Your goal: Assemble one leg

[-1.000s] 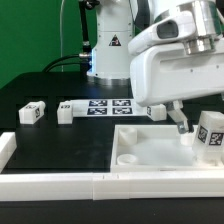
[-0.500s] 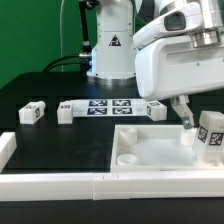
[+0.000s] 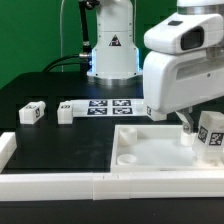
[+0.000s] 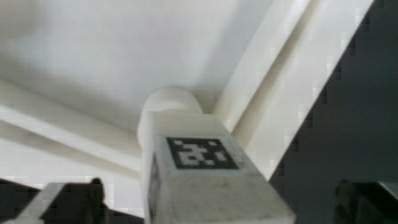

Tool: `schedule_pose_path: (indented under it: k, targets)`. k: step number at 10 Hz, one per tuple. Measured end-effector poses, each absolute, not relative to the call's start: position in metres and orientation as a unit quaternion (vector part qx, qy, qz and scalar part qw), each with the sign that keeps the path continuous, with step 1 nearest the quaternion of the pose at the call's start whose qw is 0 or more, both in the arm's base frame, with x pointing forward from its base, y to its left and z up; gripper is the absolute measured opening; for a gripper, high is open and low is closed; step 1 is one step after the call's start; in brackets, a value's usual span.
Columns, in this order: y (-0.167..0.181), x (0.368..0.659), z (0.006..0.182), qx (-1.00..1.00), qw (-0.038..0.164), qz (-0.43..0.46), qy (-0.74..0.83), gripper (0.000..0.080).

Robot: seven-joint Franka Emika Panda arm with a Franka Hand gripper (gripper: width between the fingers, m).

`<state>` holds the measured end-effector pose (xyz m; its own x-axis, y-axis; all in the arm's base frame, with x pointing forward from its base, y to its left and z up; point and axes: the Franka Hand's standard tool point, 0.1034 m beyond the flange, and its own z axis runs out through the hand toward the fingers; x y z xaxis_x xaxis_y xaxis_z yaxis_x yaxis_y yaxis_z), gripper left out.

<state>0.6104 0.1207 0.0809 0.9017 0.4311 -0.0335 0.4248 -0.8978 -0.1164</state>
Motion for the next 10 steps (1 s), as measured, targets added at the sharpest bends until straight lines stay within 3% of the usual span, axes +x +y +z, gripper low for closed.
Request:
schedule_pose_path:
  k: [1,5,7,10]
  targets:
    - [0.1237,0.6033,0.0819,-0.969,0.057,0.086,-0.224,0.0649]
    - [0.1258,0.6119,0.0807,-0.968,0.061,0.089,-0.228,0.0622]
    - [0.1257,0.6122,0.0809,-0.968,0.061,0.089,-0.228,0.0318]
    - [0.1255,0.6122,0.0809,-0.968,0.061,0.089,-0.227,0.0318]
